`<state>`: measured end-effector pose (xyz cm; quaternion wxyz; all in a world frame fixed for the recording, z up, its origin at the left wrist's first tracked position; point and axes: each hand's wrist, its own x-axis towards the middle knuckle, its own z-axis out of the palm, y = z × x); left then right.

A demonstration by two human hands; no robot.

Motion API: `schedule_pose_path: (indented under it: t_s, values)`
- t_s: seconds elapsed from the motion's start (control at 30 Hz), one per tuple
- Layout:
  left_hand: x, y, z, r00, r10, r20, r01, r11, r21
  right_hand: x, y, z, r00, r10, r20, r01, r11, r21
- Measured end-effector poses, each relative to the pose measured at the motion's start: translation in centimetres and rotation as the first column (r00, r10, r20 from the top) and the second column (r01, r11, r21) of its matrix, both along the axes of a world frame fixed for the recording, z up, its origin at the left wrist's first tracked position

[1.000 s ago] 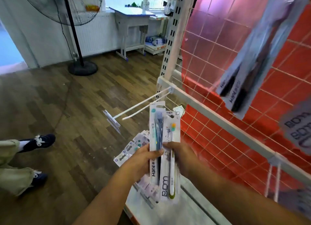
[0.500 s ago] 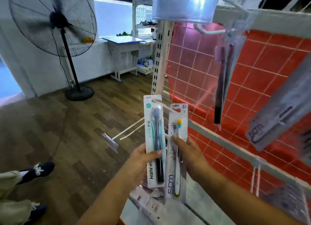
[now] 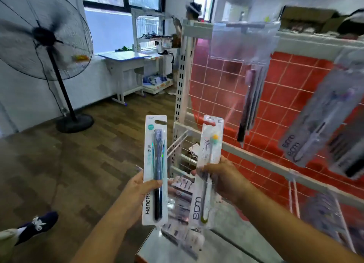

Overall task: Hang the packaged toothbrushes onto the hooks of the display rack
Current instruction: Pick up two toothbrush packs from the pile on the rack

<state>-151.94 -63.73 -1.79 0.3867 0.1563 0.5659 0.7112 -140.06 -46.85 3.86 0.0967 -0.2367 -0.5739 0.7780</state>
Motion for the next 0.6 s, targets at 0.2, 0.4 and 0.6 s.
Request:
schedule_pose_path:
  t_s: [0.2, 0.4, 0.6]
  values:
    - [-0.8, -1.2, 1.1, 0.999, -0.032, 0.016, 0.031, 0.999, 0.04, 0.9, -2.3, 1.4, 0.996, -0.06, -0.065, 0.06, 0.998, -0.003]
    - [-0.2, -1.6, 1.4, 0.986, -0.166, 0.03, 0.163, 0.982, 0.091, 2.6, -3.4, 1.5, 0.984, -0.169, -0.052, 0.168, 0.986, -0.01]
    - [0.7, -1.7, 1.6, 0.962, -0.274, 0.014, 0.271, 0.957, 0.098, 5.1, -4.4, 1.0, 0.95, -0.304, -0.075, 0.304, 0.953, -0.014]
